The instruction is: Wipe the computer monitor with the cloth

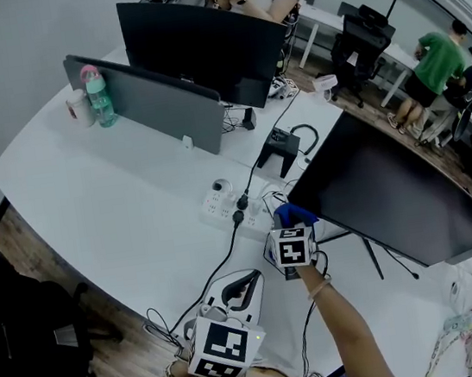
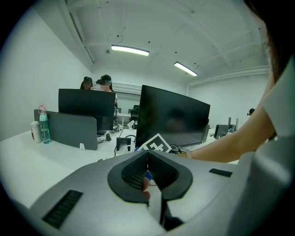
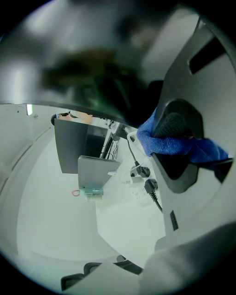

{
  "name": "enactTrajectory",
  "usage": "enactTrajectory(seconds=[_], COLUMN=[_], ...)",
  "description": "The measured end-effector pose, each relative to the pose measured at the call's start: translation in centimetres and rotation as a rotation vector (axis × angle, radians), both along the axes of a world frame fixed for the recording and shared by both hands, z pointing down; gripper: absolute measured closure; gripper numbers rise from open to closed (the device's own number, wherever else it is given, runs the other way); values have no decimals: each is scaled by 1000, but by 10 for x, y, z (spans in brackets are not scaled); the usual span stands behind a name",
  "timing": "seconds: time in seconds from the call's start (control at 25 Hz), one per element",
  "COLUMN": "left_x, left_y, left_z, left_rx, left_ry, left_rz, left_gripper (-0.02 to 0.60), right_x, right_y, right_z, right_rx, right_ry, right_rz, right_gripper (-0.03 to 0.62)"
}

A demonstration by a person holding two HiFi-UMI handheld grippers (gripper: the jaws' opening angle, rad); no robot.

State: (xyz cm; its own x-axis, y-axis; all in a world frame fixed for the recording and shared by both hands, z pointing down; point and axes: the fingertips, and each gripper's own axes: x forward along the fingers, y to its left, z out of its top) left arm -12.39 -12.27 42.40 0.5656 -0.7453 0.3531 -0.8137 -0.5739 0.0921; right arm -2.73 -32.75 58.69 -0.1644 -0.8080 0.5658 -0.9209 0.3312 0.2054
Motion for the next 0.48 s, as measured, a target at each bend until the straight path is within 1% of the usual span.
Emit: enactTrajectory(seconds=[0.12, 0.24, 0.48], left_x=[-2, -4, -5], left_y=[0, -1, -1], left_z=[0, 1, 0], left_rx=[-4, -6, 0], left_ry=[0, -1, 8], left_rz=[-8, -12, -12], left_gripper=[572, 572, 572], right_x=[-13, -23, -35], right_y=[1, -2, -7], right_z=[-5, -9, -7], right_rx=[-11, 4, 21], right_ry=[-15, -14, -30], right_rz=[-26, -52, -68], right_gripper=[522, 522, 522])
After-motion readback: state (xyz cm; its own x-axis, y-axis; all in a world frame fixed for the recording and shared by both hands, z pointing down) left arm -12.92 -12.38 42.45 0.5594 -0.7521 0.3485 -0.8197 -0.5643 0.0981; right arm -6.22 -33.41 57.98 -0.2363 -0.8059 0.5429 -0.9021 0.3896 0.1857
